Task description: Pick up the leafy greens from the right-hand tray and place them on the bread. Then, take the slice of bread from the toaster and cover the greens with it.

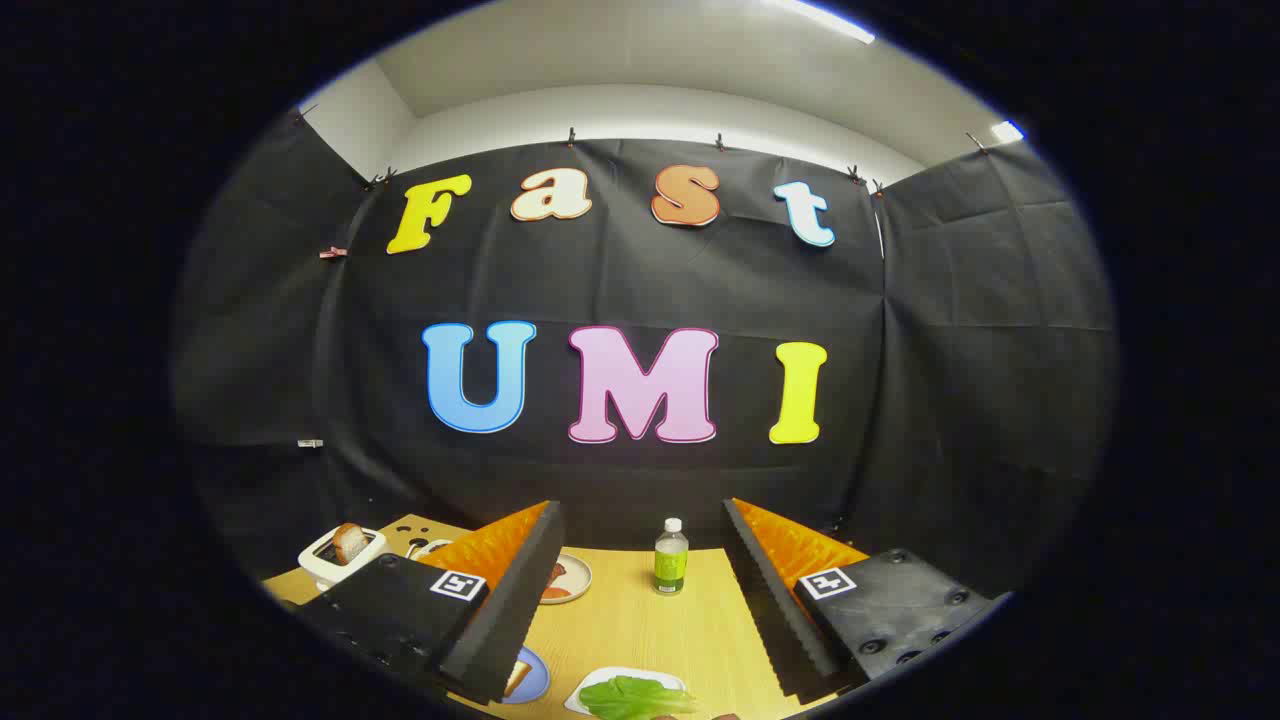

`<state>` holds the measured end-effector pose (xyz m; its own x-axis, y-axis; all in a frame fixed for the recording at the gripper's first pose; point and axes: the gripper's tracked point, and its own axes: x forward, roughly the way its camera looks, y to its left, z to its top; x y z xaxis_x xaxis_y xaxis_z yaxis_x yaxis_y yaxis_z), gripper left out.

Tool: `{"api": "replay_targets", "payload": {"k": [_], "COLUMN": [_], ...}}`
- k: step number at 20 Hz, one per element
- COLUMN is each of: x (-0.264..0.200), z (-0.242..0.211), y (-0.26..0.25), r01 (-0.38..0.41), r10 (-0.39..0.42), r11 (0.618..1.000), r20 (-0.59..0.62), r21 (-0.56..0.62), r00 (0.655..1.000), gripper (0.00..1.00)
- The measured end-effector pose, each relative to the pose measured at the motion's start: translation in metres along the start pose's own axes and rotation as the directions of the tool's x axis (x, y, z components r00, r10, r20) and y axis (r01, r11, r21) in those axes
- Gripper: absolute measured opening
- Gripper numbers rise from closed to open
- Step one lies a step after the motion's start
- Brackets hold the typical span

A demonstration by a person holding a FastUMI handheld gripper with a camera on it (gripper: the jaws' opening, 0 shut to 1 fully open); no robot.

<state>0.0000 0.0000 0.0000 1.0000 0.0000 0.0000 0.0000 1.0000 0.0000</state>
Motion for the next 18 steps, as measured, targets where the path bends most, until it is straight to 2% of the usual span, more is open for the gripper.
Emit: {"api": "replay_targets", "payload": {"k": [4,7,13,15,18], "x": [-0.004,-0.010,-0.029,-0.032,-0.037], "z": [-0.006,0.005,0.000,-0.019,-0.032], "y": [-0.004,-0.004,0.021,0.025,0.021], "r01": [0.034,0.064,-0.008,-0.036,-0.028], "r10": [-0.036,-0.066,0.007,0.034,0.026], "r11": [0.999,0.995,0.998,0.998,0.999], "r20": [-0.043,-0.029,-0.005,-0.050,-0.080], "r21": [-0.034,-0.076,-0.065,-0.047,-0.024], "r00": [0.998,0.997,1.000,0.998,0.996], "gripper": [0.98,0.98,0.97,0.97,0.97]}}
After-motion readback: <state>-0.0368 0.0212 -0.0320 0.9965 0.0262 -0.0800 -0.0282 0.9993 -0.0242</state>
